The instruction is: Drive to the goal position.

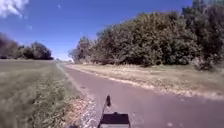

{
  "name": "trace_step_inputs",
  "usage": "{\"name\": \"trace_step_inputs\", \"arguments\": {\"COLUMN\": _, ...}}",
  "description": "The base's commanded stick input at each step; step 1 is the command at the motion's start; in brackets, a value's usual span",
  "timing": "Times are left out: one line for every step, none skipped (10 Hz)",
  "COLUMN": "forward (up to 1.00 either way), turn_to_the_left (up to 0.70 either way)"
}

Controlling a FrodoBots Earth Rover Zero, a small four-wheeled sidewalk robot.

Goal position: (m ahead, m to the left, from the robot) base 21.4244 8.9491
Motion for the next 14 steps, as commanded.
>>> {"name": "trace_step_inputs", "arguments": {"forward": 0.7, "turn_to_the_left": 0.0}}
{"name": "trace_step_inputs", "arguments": {"forward": 0.7, "turn_to_the_left": 0.0}}
{"name": "trace_step_inputs", "arguments": {"forward": 0.7, "turn_to_the_left": 0.0}}
{"name": "trace_step_inputs", "arguments": {"forward": 0.7, "turn_to_the_left": 0.0}}
{"name": "trace_step_inputs", "arguments": {"forward": 0.7, "turn_to_the_left": 0.0}}
{"name": "trace_step_inputs", "arguments": {"forward": 0.7, "turn_to_the_left": 0.35}}
{"name": "trace_step_inputs", "arguments": {"forward": 0.7, "turn_to_the_left": 0.35}}
{"name": "trace_step_inputs", "arguments": {"forward": 0.7, "turn_to_the_left": 0.35}}
{"name": "trace_step_inputs", "arguments": {"forward": 0.7, "turn_to_the_left": 0.35}}
{"name": "trace_step_inputs", "arguments": {"forward": 0.7, "turn_to_the_left": 0.35}}
{"name": "trace_step_inputs", "arguments": {"forward": 0.7, "turn_to_the_left": 0.35}}
{"name": "trace_step_inputs", "arguments": {"forward": 0.7, "turn_to_the_left": 0.35}}
{"name": "trace_step_inputs", "arguments": {"forward": 0.7, "turn_to_the_left": 0.35}}
{"name": "trace_step_inputs", "arguments": {"forward": 0.7, "turn_to_the_left": 0.35}}
